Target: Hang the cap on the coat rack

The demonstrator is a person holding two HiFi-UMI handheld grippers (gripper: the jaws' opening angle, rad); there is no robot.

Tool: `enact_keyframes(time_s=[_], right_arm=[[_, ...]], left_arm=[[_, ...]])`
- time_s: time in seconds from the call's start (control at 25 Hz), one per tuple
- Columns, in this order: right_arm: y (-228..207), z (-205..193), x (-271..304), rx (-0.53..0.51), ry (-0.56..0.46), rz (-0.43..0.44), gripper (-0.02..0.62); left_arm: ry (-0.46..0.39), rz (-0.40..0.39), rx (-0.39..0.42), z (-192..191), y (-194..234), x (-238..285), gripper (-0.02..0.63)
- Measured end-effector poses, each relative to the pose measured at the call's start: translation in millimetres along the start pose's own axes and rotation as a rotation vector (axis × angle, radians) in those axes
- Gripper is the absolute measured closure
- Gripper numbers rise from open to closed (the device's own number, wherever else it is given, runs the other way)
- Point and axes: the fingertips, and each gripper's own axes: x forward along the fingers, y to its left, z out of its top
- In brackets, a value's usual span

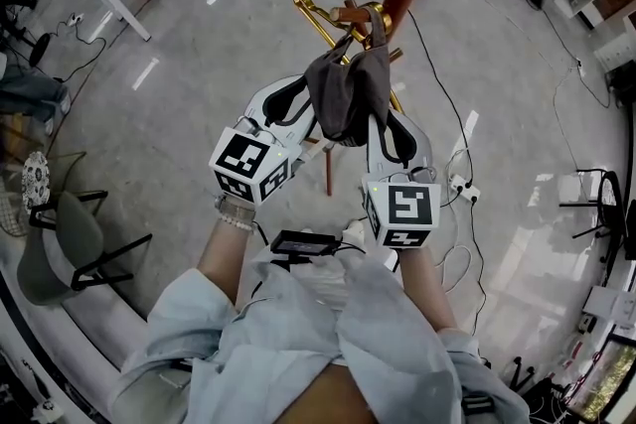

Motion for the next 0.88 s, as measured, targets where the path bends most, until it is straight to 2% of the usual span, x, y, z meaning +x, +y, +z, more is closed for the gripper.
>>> enact_keyframes(time_s=[0.36, 0.56, 0.88], right_arm=[[-3.2, -1.2, -1.3, 0.01, -0.022, 0.008, 0.54], [1.1, -0.4, -0.9, 0.041, -0.037, 0.047, 0.529], [8.5, 26.8, -9.8, -0.012, -0.127, 0.102, 0.494]], left_arm=[[-0.008, 0.009, 0.009, -0.4, -2.0, -2.2, 0.482], [-0.012, 0.046, 0.023, 0.2, 5.3, -11.8, 0.482], [-0.026, 0.117, 0.061, 11.5, 7.1, -35.9, 0.482]])
